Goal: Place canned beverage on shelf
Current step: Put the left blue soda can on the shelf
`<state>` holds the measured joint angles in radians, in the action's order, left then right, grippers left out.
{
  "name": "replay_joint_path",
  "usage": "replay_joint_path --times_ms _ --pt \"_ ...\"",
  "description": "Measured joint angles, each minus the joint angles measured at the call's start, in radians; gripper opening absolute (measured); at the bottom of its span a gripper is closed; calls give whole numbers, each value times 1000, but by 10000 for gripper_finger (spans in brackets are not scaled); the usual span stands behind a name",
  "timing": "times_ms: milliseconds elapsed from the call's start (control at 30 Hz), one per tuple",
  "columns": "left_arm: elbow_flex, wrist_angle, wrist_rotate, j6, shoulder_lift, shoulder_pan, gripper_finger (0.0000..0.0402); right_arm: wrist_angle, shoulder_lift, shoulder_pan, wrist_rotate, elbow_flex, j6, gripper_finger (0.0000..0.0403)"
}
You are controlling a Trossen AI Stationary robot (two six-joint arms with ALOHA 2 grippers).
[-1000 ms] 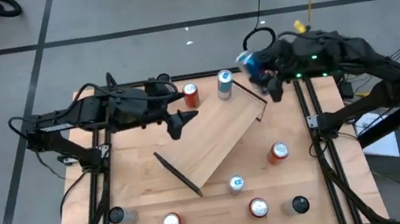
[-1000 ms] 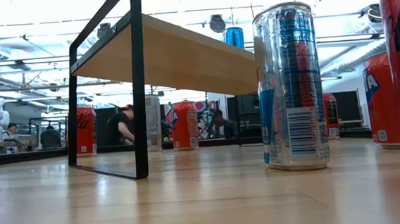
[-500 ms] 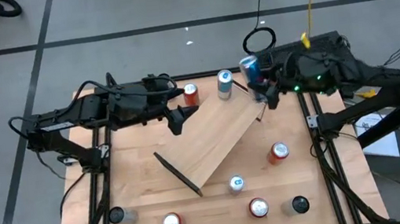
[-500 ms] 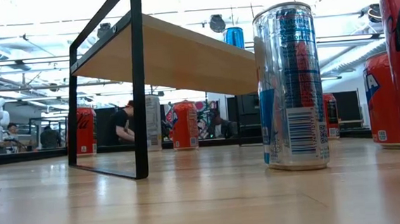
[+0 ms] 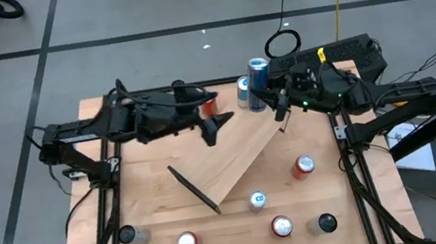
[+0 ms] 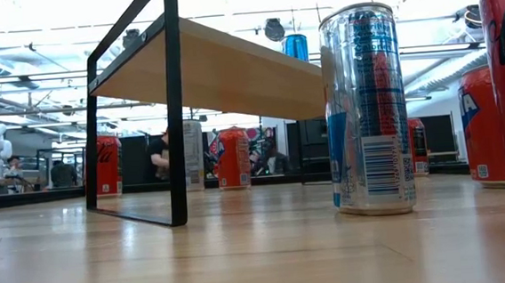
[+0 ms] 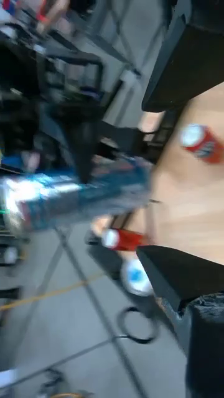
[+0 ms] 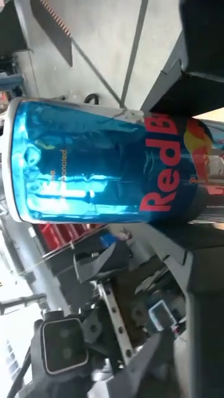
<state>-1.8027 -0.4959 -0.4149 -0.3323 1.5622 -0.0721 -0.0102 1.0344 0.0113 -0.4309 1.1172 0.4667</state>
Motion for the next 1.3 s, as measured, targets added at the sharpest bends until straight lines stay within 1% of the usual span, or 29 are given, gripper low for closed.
replay_joint_path --times_ms 100,167,300,400,467,533,667,800,967,1067,1167,1300 --pt "0 113 0 79 50 1 371 -35 12 0 11 0 -12 199" --pt "0 152 15 75 78 11 370 -35 12 0 14 0 -14 199" --pt "0 158 26 -19 110 36 370 -60 7 0 17 0 -14 199" --pt "0 177 83 -26 131 47 370 -97 6 0 29 0 -14 199" --pt "0 177 140 -29 143 57 370 -108 6 0 63 0 -14 199" --pt "0 178 175 -39 153 68 370 -107 6 0 92 1 -14 199" --pt "1 183 201 -69 155 92 370 -112 7 0 98 1 -9 199" --pt "1 207 224 -81 153 111 355 -114 7 0 95 1 -8 199" --pt "1 233 308 -82 154 133 319 -114 7 0 96 1 -9 199" --pt "-1 228 323 -102 168 137 302 -114 7 0 96 1 -10 199" --pt "1 226 328 -139 181 137 298 -116 8 0 96 1 -11 199" --pt "0 228 364 -160 191 137 301 -115 8 0 97 1 -18 199"
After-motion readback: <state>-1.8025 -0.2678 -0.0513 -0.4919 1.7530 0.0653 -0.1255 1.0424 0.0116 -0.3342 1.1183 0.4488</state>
